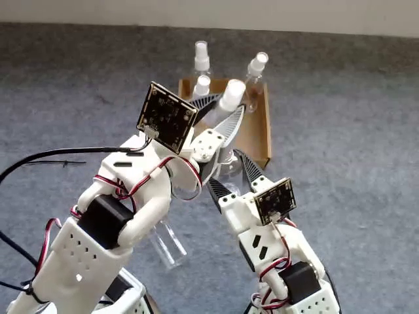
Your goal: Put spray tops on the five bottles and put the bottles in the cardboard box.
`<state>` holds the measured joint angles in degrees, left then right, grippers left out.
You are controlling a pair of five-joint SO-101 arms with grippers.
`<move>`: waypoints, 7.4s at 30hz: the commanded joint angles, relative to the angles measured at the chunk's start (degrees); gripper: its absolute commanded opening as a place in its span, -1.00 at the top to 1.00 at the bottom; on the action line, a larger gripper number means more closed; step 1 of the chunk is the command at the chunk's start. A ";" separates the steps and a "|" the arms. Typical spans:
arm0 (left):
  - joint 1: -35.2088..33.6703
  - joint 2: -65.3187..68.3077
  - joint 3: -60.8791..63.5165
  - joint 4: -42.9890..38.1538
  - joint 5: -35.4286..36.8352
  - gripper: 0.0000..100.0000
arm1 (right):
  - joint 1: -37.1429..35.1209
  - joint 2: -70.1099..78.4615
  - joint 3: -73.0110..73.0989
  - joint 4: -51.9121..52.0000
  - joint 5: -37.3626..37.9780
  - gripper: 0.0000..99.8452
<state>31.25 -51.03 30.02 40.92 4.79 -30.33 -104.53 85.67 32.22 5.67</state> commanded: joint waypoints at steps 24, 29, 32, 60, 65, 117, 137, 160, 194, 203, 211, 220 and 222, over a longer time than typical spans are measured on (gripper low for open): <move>-1.19 -0.57 -18.51 25.58 -12.57 0.61 | 1.01 -0.66 -0.66 -1.45 -0.53 0.99; -1.27 -0.57 -16.84 25.23 -12.57 0.61 | 1.01 -0.66 -0.66 -1.45 -0.53 0.99; -2.51 -0.57 -16.40 25.23 -12.66 0.61 | 1.01 -0.66 -0.66 -1.45 -0.53 0.99; -1.71 5.32 -6.46 14.59 -15.74 0.61 | 0.92 -0.66 -0.66 -1.36 -0.18 0.99; -1.80 9.01 -8.04 14.59 -15.74 0.61 | 0.92 -0.66 -0.66 -1.36 0.00 0.99; -36.88 0.31 26.77 5.27 -9.14 0.61 | 20.09 65.71 -21.49 -58.07 -0.44 0.99; -36.79 0.75 30.11 1.93 -9.14 0.61 | 19.56 107.03 -39.34 -76.00 -8.97 0.99; -36.79 0.75 30.11 1.93 -9.14 0.61 | 20.18 119.08 -40.22 -83.03 -3.08 0.99; -35.03 0.75 30.90 1.14 -9.23 0.61 | 20.09 118.55 -40.22 -82.68 -3.25 0.59; -35.03 0.75 30.90 1.23 -9.23 0.61 | 20.18 118.55 -40.31 -76.26 -3.16 0.34; -35.03 0.75 30.90 1.23 -9.23 0.61 | 20.09 118.11 -41.10 -76.18 -1.58 0.32; -35.03 0.75 30.90 1.32 -9.23 0.61 | 20.09 109.85 -45.49 -61.58 -2.20 0.32; -35.03 0.75 30.90 1.41 -9.23 0.61 | 20.09 108.79 -45.58 -60.88 -2.02 0.32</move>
<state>-4.70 -49.71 61.14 43.12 -4.79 -10.55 8.70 43.38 -29.76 4.09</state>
